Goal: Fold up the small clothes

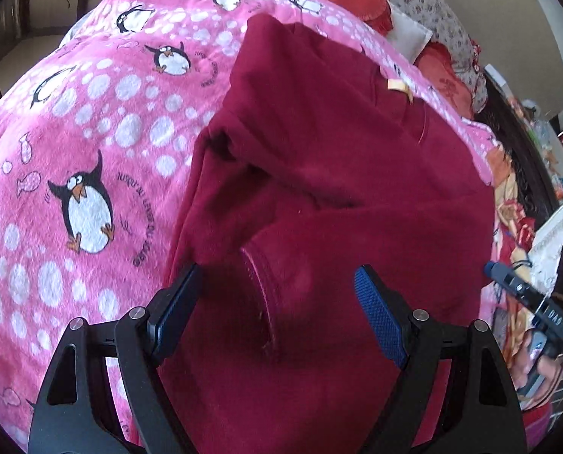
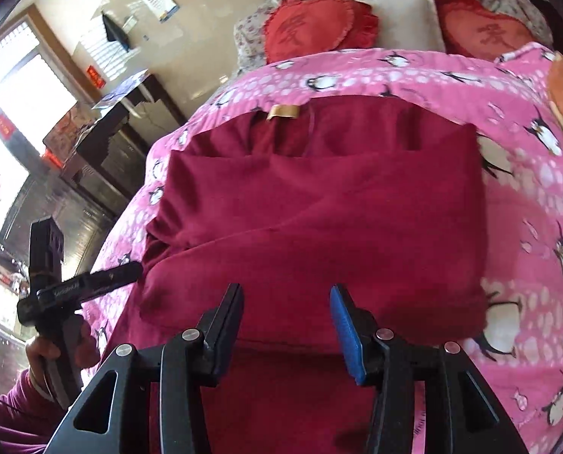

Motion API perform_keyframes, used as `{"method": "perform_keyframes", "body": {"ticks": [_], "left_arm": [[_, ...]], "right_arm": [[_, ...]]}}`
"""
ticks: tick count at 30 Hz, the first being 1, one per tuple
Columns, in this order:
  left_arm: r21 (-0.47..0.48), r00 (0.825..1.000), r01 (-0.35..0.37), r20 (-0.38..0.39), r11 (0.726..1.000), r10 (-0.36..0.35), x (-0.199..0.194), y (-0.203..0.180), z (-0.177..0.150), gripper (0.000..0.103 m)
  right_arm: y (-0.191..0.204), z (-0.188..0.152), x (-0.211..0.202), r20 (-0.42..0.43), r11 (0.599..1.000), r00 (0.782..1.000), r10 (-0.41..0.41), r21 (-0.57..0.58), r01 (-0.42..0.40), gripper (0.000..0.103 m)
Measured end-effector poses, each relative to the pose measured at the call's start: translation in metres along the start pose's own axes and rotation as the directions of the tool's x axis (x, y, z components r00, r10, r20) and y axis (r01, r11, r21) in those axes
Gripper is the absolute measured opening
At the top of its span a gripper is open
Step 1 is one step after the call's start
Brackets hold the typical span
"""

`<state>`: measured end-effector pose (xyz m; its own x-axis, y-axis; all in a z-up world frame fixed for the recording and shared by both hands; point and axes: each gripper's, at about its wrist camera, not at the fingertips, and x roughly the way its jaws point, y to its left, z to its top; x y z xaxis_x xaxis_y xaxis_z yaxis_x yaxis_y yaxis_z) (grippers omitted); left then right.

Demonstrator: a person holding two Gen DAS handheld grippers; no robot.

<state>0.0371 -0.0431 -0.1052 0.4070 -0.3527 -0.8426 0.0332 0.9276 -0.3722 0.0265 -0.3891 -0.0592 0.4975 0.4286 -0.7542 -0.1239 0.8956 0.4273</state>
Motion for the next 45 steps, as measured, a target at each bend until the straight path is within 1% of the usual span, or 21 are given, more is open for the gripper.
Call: {"method": "perform_keyframes", "body": {"ticks": [2, 5, 6, 7, 8, 9, 10, 12, 16, 19, 22, 26, 28, 30, 32, 33, 35, 37, 39, 43, 45], "left_arm": [[0.005, 1.0, -0.026, 0.008, 1.0, 0.026, 0.002, -0.003, -0.005, 0.083], [-0.017, 1.0, -0.024, 0.014, 1.0, 0.024, 0.005, -0.004, -0.005, 0.082], [-0.014, 1.0, -0.018, 0.015, 1.0, 0.018, 0.007, -0.006, -0.003, 0.079], [-0.005, 1.0, -0.015, 0.017, 1.0, 0.015, 0.008, -0.009, -0.003, 0.064], [0.01, 1.0, -0.019, 0.014, 1.0, 0.019, 0.01, -0.012, -0.002, 0.054], [0.033, 0.999, -0.035, 0.007, 0.999, 0.035, 0.013, -0.016, -0.001, 0.039], [0.057, 0.999, -0.05, 0.003, 0.997, 0.05, 0.016, -0.019, 0.0, 0.028], [0.083, 1.0, -0.031, 0.001, 0.996, 0.031, 0.016, -0.023, 0.0, 0.015], [0.105, 1.0, -0.001, 0.02, 0.994, -0.001, 0.001, -0.029, 0.011, 0.012], [0.152, 0.996, 0.018, 0.087, 0.988, -0.032, -0.022, -0.04, 0.031, 0.012], [0.196, 0.983, 0.023, 0.172, 0.98, -0.058, -0.043, -0.052, 0.057, 0.012], [0.221, 0.961, -0.001, 0.271, 0.975, -0.061, -0.052, -0.057, 0.085, 0.012], [0.213, 0.966, -0.019, 0.255, 0.977, -0.037, -0.038, -0.051, 0.096, 0.012], [0.17, 0.977, -0.04, 0.215, 0.985, 0.002, -0.012, -0.041, 0.101, 0.012], [0.157, 0.988, -0.069, 0.15, 0.985, 0.045, 0.022, -0.032, 0.102, 0.012], [0.155, 0.991, -0.089, 0.115, 0.984, 0.072, 0.038, -0.03, 0.101, 0.012], [0.153, 0.992, -0.098, 0.089, 0.983, 0.085, 0.052, -0.027, 0.096, 0.012], [0.163, 0.99, -0.103, 0.114, 0.981, 0.085, 0.051, -0.028, 0.093, 0.012], [0.166, 0.99, -0.099, 0.112, 0.981, 0.081, 0.05, -0.027, 0.094, 0.013], [0.159, 0.992, -0.086, 0.102, 0.984, 0.071, 0.05, -0.023, 0.098, 0.016], [0.153, 0.993, -0.082, 0.102, 0.985, 0.067, 0.051, -0.022, 0.097, 0.016]], "right_arm": [[-0.013, -0.003, -0.007, 0.013, 0.999, 1.0, 0.01, 0.052, -0.011, 0.045], [-0.02, -0.005, -0.012, 0.041, 0.996, 0.999, 0.032, 0.087, -0.035, 0.046], [-0.022, -0.005, -0.014, 0.048, 0.995, 0.998, 0.03, 0.089, -0.034, 0.046], [-0.024, -0.004, -0.015, 0.053, 0.995, 0.998, 0.025, 0.091, -0.029, 0.046], [-0.022, -0.004, -0.015, 0.057, 0.995, 0.998, 0.018, 0.093, -0.023, 0.046], [-0.021, -0.004, -0.015, 0.06, 0.995, 0.998, 0.016, 0.097, -0.021, 0.046], [-0.022, -0.004, -0.016, 0.064, 0.994, 0.998, 0.016, 0.102, -0.023, 0.046], [-0.024, -0.005, -0.02, 0.073, 0.993, 0.997, 0.016, 0.112, -0.024, 0.046], [-0.027, -0.002, -0.027, 0.091, 0.994, 0.996, 0.0, 0.11, -0.01, 0.046], [-0.03, 0.006, -0.033, 0.113, 0.994, 0.993, -0.025, 0.106, 0.013, 0.046], [-0.031, 0.02, -0.035, 0.136, 0.993, 0.99, -0.045, 0.114, 0.03, 0.046], [-0.028, 0.04, -0.033, 0.169, 0.992, 0.982, -0.087, 0.101, 0.071, 0.046], [-0.027, 0.047, -0.027, 0.178, 0.991, 0.977, -0.119, 0.082, 0.105, 0.046], [-0.031, 0.054, -0.014, 0.161, 0.984, 0.971, -0.178, 0.063, 0.169, 0.046], [-0.044, 0.06, 0.006, 0.1, 0.966, 0.961, -0.257, 0.06, 0.252, 0.046], [-0.052, 0.062, 0.014, 0.074, 0.962, 0.96, -0.27, 0.065, 0.265, 0.046], [-0.062, 0.064, 0.02, 0.059, 0.963, 0.963, -0.263, 0.082, 0.258, 0.045], [-0.06, 0.063, 0.011, 0.075, 0.966, 0.965, -0.25, 0.089, 0.244, 0.046], [-0.052, 0.058, -0.002, 0.104, 0.967, 0.962, -0.251, 0.07, 0.245, 0.046], [-0.041, 0.038, -0.011, 0.075, 0.98, 0.978, -0.197, 0.043, 0.194, 0.046], [-0.039, 0.024, -0.009, 0.042, 0.97, 0.969, -0.242, 0.027, 0.241, 0.046]]}}
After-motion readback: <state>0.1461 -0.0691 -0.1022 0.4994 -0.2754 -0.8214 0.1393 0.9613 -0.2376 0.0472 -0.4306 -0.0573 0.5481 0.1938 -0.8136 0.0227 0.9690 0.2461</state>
